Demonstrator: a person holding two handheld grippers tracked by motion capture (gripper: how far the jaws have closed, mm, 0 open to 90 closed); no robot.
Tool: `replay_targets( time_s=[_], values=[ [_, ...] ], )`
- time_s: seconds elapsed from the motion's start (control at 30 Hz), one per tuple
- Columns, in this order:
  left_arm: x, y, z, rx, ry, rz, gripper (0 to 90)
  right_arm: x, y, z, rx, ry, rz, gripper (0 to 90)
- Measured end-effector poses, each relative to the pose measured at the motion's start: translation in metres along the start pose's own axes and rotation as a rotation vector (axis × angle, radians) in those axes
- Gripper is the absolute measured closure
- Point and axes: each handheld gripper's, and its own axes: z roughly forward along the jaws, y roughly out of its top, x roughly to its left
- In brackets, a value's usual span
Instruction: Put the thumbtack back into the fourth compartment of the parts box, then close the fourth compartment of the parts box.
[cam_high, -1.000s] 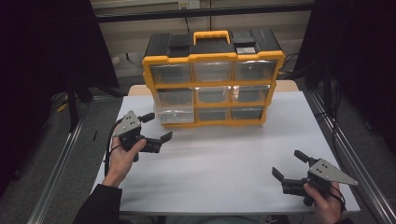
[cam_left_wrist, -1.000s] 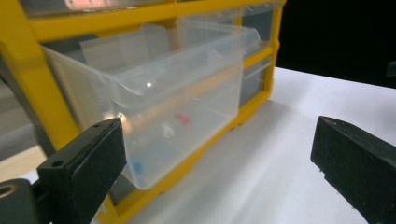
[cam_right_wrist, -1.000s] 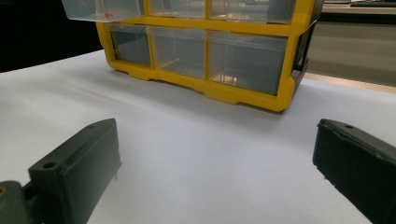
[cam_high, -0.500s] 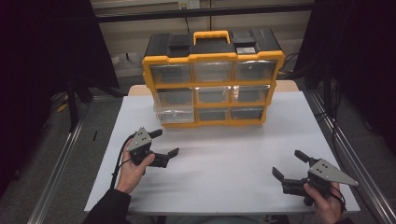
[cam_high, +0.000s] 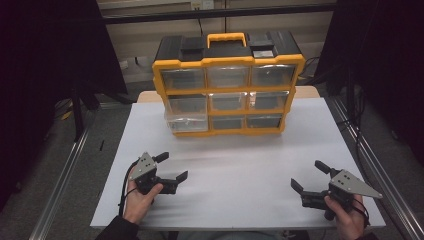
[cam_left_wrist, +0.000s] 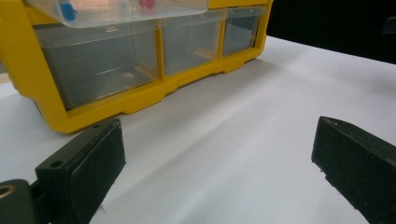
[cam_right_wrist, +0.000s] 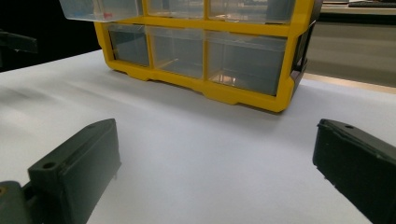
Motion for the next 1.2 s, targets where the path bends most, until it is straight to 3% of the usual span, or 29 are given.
replay_targets(
  time_s=[0.03, 0.07, 0.37, 0.47, 0.5, 0.53, 0.57, 0.6, 0.8, 0.9, 1.1, 1.2],
  values=[
    [-0.001, -0.001, -0.004, 0.011, 0.042, 0.013, 1.7, -0.001, 0.000, 0.000, -0.008, 0.002, -0.001, 0.4],
    [-0.001, -0.002, -0.006, 0.002, 0.046, -0.009, 1.4, 0.000, 0.000, -0.001, -0.006, -0.002, 0.004, 0.4],
    [0.004, -0.004, -0.017, -0.004, 0.055, -0.012, 1.8, 0.000, 0.000, -0.001, -0.004, 0.004, -0.002, 0.4],
    [0.005, -0.002, -0.017, 0.002, 0.047, -0.013, 2.7, 0.000, 0.000, -0.001, -0.005, 0.004, -0.004, 0.4],
    [0.006, -0.001, -0.018, 0.006, 0.022, 0.000, 3.0, 0.000, 0.000, -0.001, -0.004, 0.003, -0.002, 0.3],
    [0.005, -0.001, -0.018, 0.004, 0.047, -0.004, 3.0, 0.000, 0.000, -0.001, -0.003, 0.003, -0.001, 0.4],
    [0.006, 0.000, -0.018, 0.011, 0.031, 0.001, 3.0, 0.000, 0.000, -0.001, -0.004, 0.003, 0.000, 0.4],
    [0.005, 0.000, -0.017, 0.003, 0.046, -0.013, 3.3, 0.000, 0.000, -0.001, -0.006, 0.005, 0.002, 0.4],
    [0.005, 0.002, -0.014, 0.026, -0.002, -0.023, 5.8, -0.001, 0.000, 0.000, -0.008, 0.000, 0.003, 0.4],
    [0.003, 0.004, -0.013, 0.039, -0.023, -0.008, 5.9, 0.000, 0.000, 0.000, -0.007, -0.003, 0.007, 0.4],
    [-0.003, 0.012, -0.010, 0.024, -0.015, 0.031, 4.2, -0.001, 0.000, -0.002, -0.007, 0.002, -0.001, 0.4],
    [-0.008, 0.017, -0.010, -0.005, -0.049, 0.042, 3.7, -0.001, 0.000, -0.002, -0.008, 0.006, 0.004, 0.4]
  ],
)
